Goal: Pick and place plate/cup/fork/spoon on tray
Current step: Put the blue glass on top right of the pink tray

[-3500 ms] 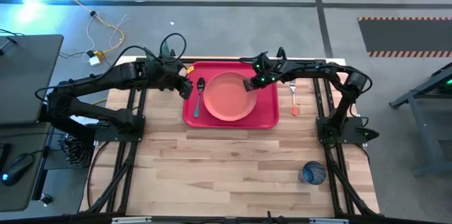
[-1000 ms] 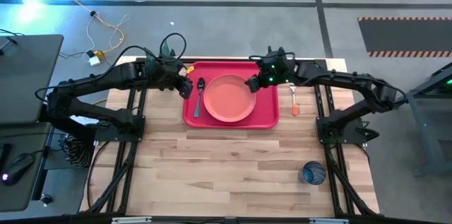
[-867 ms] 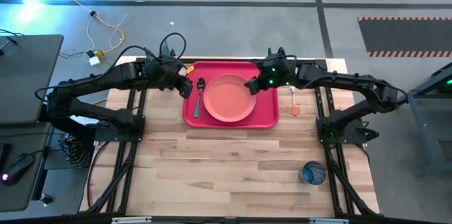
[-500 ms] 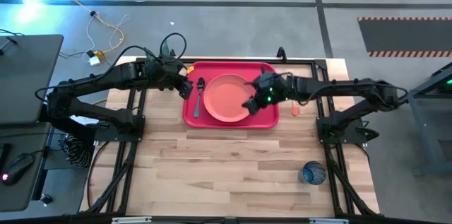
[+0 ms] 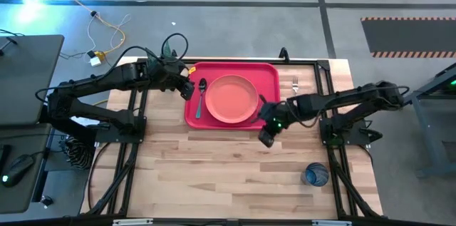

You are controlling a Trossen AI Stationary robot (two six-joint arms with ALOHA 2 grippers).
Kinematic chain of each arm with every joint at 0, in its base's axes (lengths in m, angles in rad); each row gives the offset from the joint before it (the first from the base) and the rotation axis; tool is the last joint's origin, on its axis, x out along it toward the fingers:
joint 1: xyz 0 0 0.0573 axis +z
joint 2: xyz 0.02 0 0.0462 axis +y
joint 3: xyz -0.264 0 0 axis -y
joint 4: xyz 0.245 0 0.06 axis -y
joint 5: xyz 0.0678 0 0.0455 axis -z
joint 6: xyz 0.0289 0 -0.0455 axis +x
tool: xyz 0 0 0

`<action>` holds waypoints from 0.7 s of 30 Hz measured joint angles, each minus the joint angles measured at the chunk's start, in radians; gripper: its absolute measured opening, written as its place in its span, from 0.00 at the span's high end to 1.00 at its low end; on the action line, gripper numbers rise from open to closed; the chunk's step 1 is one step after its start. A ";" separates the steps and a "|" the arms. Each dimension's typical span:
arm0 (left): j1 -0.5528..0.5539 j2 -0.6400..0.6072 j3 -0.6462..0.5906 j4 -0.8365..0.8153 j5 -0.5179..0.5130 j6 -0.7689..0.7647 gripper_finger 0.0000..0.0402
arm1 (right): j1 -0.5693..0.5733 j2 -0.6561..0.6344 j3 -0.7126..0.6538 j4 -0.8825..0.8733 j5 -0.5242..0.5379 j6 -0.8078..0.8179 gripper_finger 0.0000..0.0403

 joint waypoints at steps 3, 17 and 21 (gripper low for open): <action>0.000 0.000 0.000 0.000 0.001 0.000 0.65 | 0.036 0.000 0.000 -0.019 0.032 0.014 0.83; -0.004 0.000 0.000 0.099 0.116 -0.006 0.65 | 0.174 -0.119 0.000 -0.162 0.149 0.083 0.83; -0.019 0.000 0.000 0.145 0.146 -0.029 0.65 | 0.196 -0.192 0.000 -0.233 0.179 0.105 0.83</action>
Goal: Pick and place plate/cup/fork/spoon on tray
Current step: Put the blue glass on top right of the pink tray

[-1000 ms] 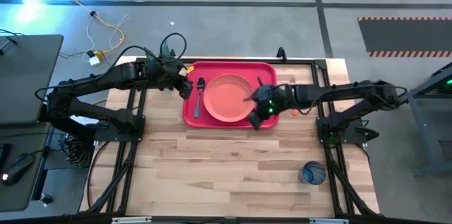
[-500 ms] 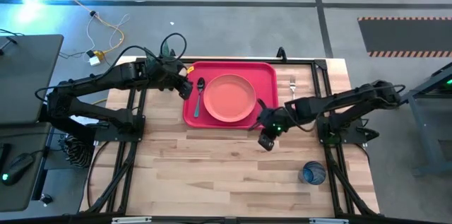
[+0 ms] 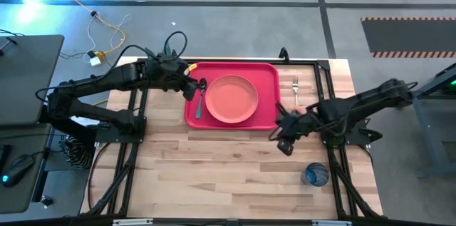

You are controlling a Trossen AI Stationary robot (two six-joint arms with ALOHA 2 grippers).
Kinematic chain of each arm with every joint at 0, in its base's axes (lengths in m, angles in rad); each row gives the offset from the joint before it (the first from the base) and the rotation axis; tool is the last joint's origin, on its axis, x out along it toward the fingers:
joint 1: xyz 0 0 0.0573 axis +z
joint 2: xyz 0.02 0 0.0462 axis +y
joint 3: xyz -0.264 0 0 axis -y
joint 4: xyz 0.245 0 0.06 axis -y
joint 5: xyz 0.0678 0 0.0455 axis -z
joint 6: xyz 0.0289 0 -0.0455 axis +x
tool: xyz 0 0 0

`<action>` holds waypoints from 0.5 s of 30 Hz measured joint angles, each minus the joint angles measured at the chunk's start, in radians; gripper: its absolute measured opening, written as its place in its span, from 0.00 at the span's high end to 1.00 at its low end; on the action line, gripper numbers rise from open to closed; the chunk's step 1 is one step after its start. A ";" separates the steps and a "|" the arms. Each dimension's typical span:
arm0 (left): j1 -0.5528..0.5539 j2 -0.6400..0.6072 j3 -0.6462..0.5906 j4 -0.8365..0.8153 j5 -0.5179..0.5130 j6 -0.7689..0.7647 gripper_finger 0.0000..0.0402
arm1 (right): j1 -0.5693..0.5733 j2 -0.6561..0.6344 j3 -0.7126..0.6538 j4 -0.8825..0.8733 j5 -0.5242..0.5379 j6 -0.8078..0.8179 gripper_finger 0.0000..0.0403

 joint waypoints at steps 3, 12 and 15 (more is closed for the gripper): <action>-0.020 0.000 0.000 0.013 0.004 -0.016 0.65 | 0.007 -0.044 0.000 -0.050 0.007 0.000 0.83; -0.078 0.000 0.000 0.017 0.006 -0.116 0.65 | 0.012 -0.146 0.000 -0.251 0.015 -0.001 0.83; -0.095 0.000 0.000 0.018 0.006 -0.132 0.65 | 0.012 -0.168 0.000 -0.310 -0.037 -0.004 0.83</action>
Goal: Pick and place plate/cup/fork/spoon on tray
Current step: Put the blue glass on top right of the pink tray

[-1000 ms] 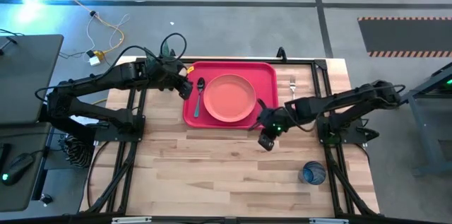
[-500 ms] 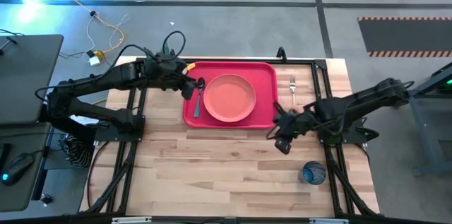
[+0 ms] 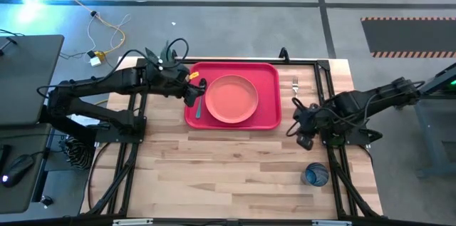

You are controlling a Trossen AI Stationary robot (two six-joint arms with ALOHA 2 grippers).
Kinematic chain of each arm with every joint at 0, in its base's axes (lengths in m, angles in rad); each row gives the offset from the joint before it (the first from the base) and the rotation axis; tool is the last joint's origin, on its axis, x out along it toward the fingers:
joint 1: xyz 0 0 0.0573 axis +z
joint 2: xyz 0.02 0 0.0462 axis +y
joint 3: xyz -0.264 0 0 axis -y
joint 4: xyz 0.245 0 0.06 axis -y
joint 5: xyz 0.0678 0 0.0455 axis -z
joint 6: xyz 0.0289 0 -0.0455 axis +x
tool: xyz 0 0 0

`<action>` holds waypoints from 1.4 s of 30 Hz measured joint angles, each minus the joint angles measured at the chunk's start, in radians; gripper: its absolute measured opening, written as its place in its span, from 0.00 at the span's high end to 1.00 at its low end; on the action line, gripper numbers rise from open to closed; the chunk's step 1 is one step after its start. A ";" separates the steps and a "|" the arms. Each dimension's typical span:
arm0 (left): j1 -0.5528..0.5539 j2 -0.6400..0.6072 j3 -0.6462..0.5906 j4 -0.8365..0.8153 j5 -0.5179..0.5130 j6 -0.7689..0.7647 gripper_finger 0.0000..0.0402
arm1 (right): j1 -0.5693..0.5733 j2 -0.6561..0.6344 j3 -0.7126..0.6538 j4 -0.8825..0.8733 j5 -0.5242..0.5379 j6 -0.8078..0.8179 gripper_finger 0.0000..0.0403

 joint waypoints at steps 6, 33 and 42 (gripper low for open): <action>-0.027 0.000 0.000 0.002 -0.003 -0.008 0.65 | 0.000 -0.003 0.000 -0.145 -0.124 -0.003 0.83; -0.039 0.000 0.000 0.003 -0.014 -0.023 0.65 | 0.005 -0.003 0.000 -0.221 -0.279 -0.108 0.73; -0.039 0.000 0.000 0.002 -0.014 -0.023 0.65 | 0.167 -0.002 0.000 -0.170 -0.252 -0.079 0.63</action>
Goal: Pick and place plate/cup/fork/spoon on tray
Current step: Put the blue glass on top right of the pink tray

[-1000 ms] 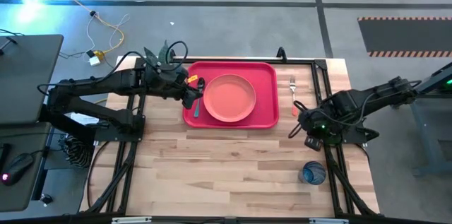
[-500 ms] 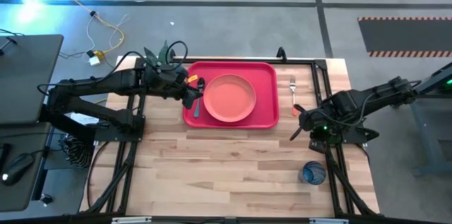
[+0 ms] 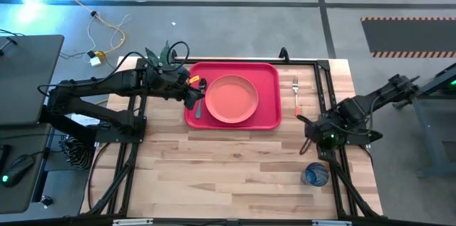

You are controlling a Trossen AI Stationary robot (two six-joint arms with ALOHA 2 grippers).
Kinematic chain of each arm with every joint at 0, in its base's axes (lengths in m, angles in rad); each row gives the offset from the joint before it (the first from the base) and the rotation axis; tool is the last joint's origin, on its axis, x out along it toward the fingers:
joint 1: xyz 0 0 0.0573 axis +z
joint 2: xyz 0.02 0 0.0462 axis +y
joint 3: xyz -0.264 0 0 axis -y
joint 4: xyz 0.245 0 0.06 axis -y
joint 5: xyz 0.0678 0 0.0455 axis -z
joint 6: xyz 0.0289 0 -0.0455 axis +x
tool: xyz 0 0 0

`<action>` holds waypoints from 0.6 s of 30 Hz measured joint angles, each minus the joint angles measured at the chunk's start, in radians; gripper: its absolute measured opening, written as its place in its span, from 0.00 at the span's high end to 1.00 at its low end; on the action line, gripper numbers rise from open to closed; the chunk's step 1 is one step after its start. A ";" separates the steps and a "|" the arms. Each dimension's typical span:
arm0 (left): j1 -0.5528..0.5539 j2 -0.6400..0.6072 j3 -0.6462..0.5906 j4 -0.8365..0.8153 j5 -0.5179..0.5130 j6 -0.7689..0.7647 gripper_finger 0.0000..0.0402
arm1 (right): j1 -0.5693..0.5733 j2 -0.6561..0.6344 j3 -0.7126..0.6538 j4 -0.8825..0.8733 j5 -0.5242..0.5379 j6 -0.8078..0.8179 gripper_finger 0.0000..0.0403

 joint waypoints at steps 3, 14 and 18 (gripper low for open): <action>0.000 0.000 0.000 0.000 -0.004 0.000 0.65 | 0.060 0.001 0.000 0.022 0.060 0.056 0.63; 0.000 0.000 0.000 0.000 -0.048 -0.001 0.65 | 0.228 0.101 0.000 0.105 0.145 0.106 0.64; 0.000 0.000 0.000 0.000 -0.049 -0.001 0.65 | 0.267 0.165 0.000 0.107 0.150 0.089 0.64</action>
